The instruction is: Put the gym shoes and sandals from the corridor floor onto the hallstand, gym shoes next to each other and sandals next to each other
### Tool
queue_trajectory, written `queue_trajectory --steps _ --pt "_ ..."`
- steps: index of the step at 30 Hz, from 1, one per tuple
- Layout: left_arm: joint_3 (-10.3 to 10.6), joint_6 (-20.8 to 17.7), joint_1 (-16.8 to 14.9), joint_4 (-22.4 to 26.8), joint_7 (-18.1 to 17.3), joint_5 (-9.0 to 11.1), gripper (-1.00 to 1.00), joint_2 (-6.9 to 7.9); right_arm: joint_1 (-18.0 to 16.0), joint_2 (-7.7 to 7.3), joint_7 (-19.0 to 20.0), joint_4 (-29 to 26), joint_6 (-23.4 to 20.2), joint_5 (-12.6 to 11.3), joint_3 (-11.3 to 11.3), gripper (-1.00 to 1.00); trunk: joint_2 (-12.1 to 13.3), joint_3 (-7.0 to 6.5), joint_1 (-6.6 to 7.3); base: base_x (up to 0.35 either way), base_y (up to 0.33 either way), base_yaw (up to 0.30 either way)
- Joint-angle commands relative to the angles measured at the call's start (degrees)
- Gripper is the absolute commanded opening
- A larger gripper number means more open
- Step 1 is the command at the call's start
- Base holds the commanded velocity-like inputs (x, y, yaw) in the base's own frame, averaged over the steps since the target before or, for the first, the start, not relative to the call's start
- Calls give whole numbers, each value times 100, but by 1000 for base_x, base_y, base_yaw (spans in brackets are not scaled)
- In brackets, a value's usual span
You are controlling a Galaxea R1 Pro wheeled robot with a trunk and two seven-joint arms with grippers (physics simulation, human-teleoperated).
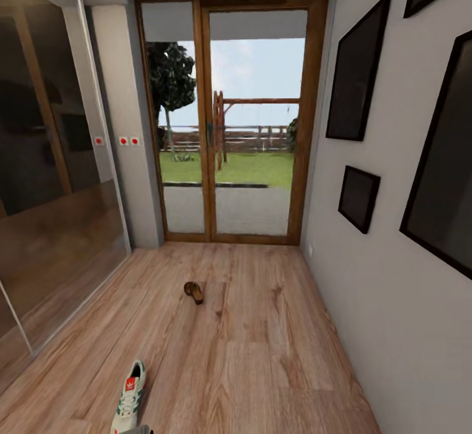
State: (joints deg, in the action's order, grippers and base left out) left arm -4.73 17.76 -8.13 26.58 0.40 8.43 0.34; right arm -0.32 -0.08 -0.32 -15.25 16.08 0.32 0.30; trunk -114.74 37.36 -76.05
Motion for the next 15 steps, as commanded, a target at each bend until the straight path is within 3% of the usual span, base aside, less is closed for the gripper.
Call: queue_trajectory --steps 1,15 --pt "11 17 -4 -3 4 41 100 1 -3 -1 -3 4 18 3 4 100 -2 6 -3 347 0 0" --pt "14 16 -5 -3 4 38 100 1 -3 -1 -3 4 18 3 5 100 -2 6 -3 347 0 19"
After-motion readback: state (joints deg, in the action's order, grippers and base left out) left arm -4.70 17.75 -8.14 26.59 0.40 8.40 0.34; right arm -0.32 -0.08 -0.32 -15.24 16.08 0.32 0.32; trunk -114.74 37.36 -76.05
